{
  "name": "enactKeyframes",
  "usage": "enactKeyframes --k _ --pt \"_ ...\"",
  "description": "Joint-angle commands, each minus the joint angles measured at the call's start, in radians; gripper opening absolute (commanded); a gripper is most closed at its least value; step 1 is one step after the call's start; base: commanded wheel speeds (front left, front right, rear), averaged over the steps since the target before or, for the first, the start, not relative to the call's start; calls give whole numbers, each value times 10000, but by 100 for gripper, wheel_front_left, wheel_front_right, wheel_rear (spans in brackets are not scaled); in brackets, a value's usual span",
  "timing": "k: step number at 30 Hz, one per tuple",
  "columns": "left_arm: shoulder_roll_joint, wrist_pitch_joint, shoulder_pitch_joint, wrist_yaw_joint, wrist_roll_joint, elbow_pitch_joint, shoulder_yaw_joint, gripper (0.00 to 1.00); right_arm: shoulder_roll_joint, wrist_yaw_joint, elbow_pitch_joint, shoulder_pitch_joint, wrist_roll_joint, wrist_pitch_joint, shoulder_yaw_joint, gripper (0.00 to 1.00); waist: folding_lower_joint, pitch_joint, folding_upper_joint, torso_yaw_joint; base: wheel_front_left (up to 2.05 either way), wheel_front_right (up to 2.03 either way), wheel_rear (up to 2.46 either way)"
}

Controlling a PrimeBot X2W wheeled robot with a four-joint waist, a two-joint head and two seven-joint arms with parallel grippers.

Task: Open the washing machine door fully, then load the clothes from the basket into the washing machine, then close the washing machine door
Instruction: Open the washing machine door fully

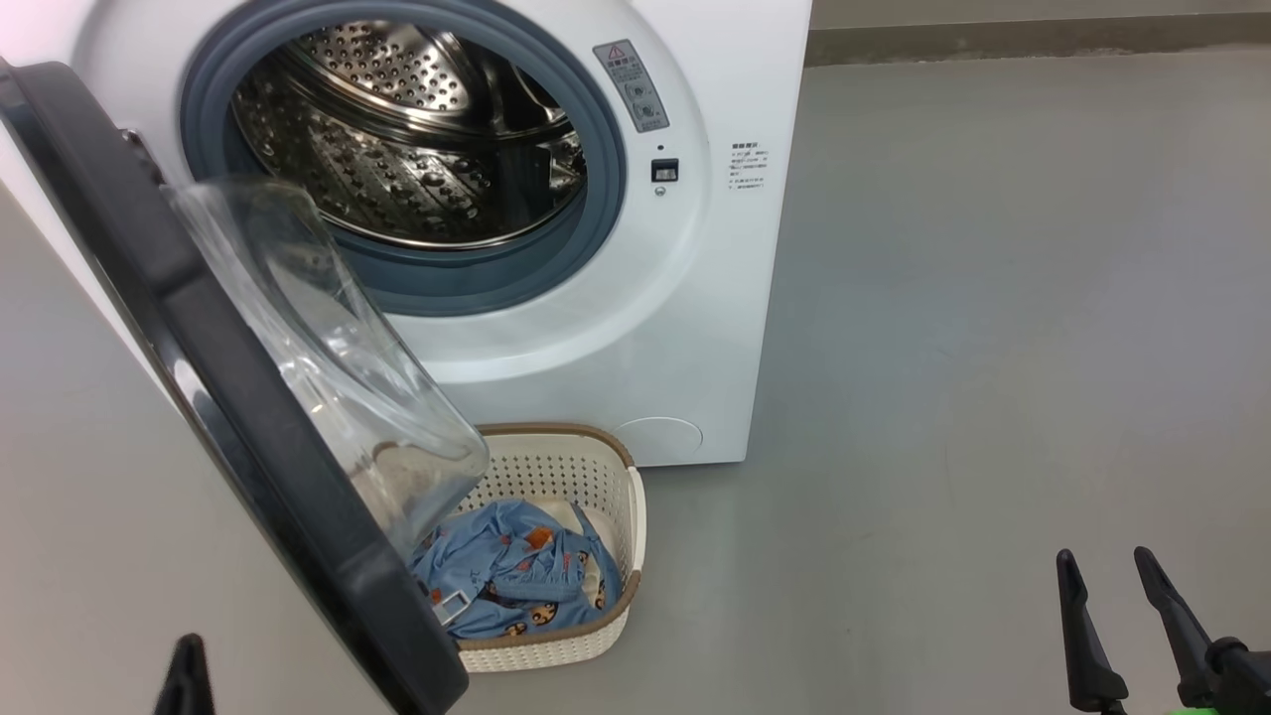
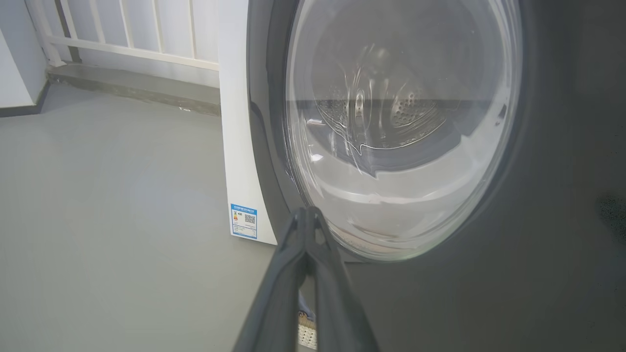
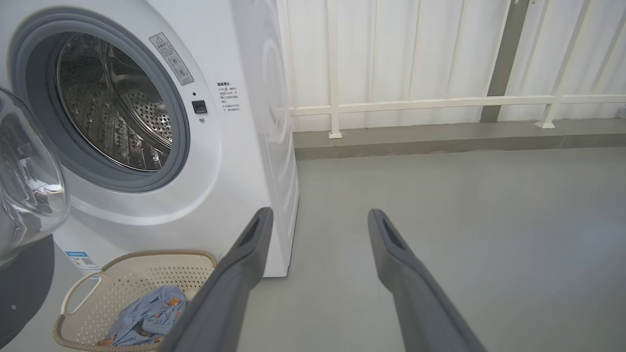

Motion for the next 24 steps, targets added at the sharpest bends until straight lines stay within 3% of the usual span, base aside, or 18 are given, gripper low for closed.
enactKeyframes --k 1,7,14,20,24 --pt "121 -65 -242 -15 -107 -226 446 0 -141 16 -263 -112 -47 -120 239 100 0 5 0 11 0 0 0" --pt "121 -65 -869 -15 -627 -892 2079 0 -104 16 -327 -65 -55 -120 173 100 0 19 0 122 0 0 0" --pt "121 -65 -1692 81 -773 -3020 2725 0 -80 16 -330 34 -12 -120 195 100 0 -19 0 285 0 0 0" --pt "121 434 -1967 370 -483 -5284 1152 0 -40 16 -324 210 16 -120 76 100 0 -57 0 548 0 0 0" --pt "121 1619 -2287 390 -466 -7048 -1135 0 10 16 -327 222 26 -120 71 100 0 -42 0 726 0 0 0"
